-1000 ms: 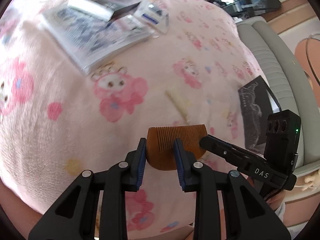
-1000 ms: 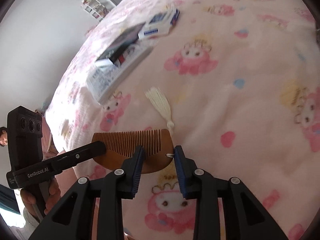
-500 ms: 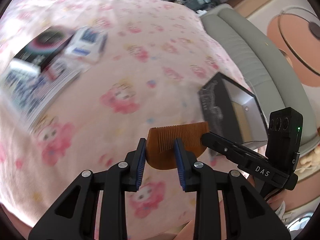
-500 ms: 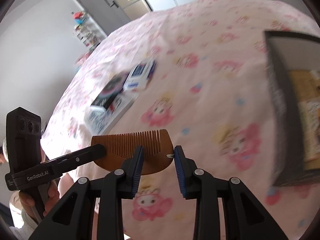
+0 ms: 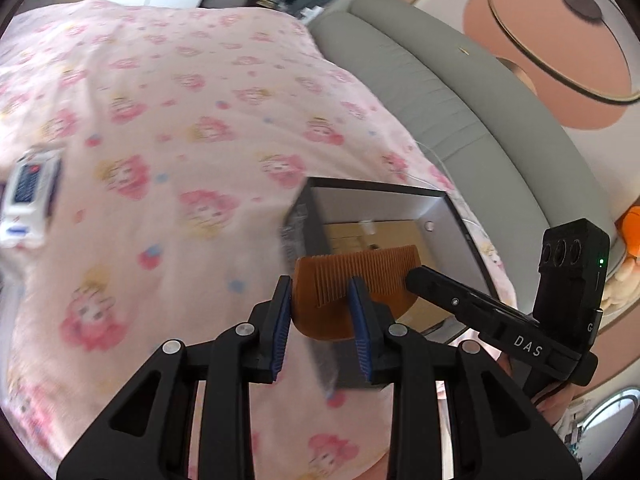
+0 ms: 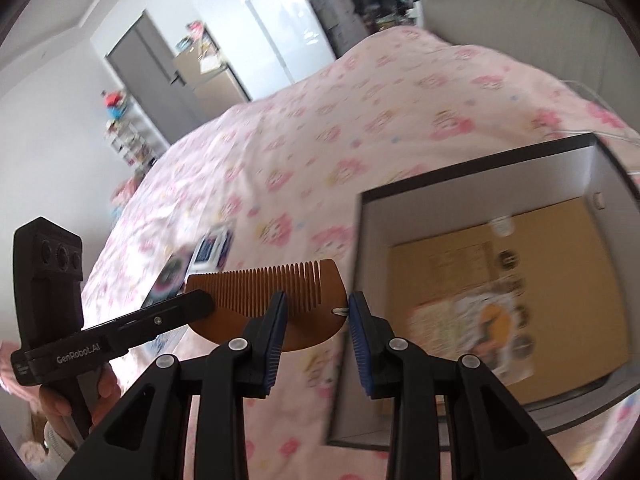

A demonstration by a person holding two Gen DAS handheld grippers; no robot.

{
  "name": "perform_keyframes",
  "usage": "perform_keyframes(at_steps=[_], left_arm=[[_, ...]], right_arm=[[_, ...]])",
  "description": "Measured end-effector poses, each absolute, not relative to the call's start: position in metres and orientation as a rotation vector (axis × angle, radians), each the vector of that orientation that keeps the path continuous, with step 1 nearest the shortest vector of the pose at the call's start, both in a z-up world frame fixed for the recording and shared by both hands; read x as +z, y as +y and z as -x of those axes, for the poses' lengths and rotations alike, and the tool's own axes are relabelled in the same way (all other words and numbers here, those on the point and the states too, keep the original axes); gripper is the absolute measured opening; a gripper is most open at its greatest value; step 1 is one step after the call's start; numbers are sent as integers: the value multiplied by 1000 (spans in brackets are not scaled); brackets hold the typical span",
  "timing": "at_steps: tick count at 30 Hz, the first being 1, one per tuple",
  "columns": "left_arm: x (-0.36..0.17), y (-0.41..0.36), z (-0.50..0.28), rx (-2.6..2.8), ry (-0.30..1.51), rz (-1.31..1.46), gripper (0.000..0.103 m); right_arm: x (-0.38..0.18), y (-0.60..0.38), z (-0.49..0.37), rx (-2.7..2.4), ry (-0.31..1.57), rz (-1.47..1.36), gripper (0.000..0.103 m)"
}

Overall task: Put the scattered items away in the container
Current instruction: 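Lift the wooden comb with the left gripper and carry it to the black box, then lower the comb into the box and open the left gripper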

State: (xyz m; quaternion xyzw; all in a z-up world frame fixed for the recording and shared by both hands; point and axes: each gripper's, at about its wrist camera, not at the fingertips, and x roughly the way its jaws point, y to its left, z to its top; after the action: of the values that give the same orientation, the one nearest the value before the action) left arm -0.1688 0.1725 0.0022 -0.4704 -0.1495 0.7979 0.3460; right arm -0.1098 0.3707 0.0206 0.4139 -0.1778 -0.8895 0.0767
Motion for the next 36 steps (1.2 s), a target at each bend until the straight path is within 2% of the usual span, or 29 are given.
perform_keyframes(at_steps=[7, 13, 22, 32, 36], left_arm=[[-6, 261, 197, 1969, -322, 1243, 29], [-21, 307, 209, 1919, -302, 1268, 29], [-44, 329, 211, 1950, -190, 1339, 30], [-55, 353, 207, 2035, 24, 1388, 36], [-59, 353, 207, 2033, 15, 1393, 36]], right_arm=[[17, 444, 115, -2760, -610, -1288, 27], [8, 492, 119, -2809, -629, -1333, 27], [-31, 506, 129, -2800, -575, -1483, 30], [-37, 504, 136, -2806, -528, -1557, 30], [-39, 503, 134, -2806, -515, -1590, 32]])
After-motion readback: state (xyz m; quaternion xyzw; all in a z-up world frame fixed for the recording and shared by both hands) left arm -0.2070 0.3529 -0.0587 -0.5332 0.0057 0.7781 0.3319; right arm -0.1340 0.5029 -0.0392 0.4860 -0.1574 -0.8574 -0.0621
